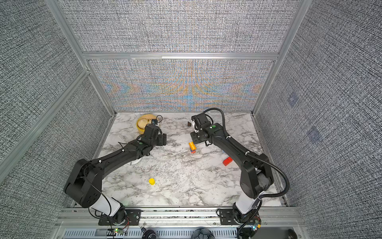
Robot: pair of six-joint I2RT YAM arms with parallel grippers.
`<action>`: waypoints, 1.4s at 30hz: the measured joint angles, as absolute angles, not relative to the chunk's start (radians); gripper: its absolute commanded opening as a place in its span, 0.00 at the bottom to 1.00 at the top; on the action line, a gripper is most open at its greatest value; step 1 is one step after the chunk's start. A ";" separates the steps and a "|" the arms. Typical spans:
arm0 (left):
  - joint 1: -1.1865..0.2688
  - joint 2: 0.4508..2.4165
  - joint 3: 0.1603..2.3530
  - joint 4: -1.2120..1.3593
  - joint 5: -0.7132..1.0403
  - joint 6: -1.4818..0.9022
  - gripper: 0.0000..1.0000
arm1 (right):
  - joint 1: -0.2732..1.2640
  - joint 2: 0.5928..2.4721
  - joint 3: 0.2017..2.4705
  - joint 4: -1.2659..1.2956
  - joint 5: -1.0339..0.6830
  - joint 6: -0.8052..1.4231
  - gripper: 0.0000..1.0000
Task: Build the wood block tower
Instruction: 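Move the left gripper to the pink block by the basket while the right withdraws, then grasp the pink block with the left gripper and lift it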
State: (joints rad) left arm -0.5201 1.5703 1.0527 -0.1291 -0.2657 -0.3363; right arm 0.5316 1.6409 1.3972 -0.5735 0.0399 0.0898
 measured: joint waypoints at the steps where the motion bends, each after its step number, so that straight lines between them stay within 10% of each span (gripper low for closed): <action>1: -0.500 1.568 1.066 -0.156 -0.244 -0.343 0.72 | 0.532 1.623 1.368 -0.530 0.034 0.088 0.55; 15: -0.376 1.858 1.444 -0.540 -0.052 -0.371 0.50 | 0.521 1.493 1.142 -0.184 -0.029 0.094 0.55; 42: -0.301 2.083 1.471 -0.563 -0.008 -0.373 0.45 | 0.448 1.539 1.098 -0.078 -0.148 0.174 0.55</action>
State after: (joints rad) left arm -0.3008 2.0827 1.4708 -0.5629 -0.0078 -0.3729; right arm 0.4484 1.5387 1.0981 -0.0776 -0.1478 0.1738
